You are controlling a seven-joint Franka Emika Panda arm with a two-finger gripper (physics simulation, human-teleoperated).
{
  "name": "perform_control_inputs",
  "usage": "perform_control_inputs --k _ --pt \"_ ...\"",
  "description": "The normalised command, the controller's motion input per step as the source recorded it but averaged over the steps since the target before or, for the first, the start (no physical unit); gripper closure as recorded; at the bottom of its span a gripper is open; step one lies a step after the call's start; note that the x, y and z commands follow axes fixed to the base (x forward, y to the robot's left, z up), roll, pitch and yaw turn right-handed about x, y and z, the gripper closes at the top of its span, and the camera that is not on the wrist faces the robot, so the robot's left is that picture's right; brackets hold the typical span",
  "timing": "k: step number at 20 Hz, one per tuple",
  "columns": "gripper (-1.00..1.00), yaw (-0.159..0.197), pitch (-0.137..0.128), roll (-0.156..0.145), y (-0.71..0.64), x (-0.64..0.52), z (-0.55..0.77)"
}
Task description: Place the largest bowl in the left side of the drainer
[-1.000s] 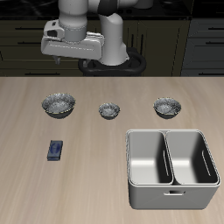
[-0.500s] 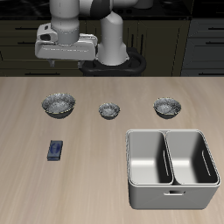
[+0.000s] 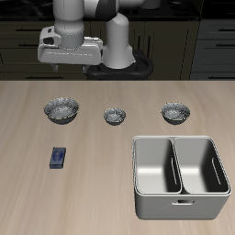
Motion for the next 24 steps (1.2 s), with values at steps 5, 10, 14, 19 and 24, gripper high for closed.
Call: perform_control_inputs --k 5,10,14,19,24 --pt "-1.00 -0.004 0.019 0.020 0.06 -0.04 -0.30" --pt "-1.00 -0.004 0.015 0.019 0.00 -0.10 -0.32" --pt "-1.00 0.009 0.019 0.039 0.03 -0.09 -0.35" --pt "-1.00 -0.003 0.016 -0.008 -0.06 0.00 -0.24" --pt "-1.00 -0.030 0.028 -0.028 -0.13 0.01 -0.28"
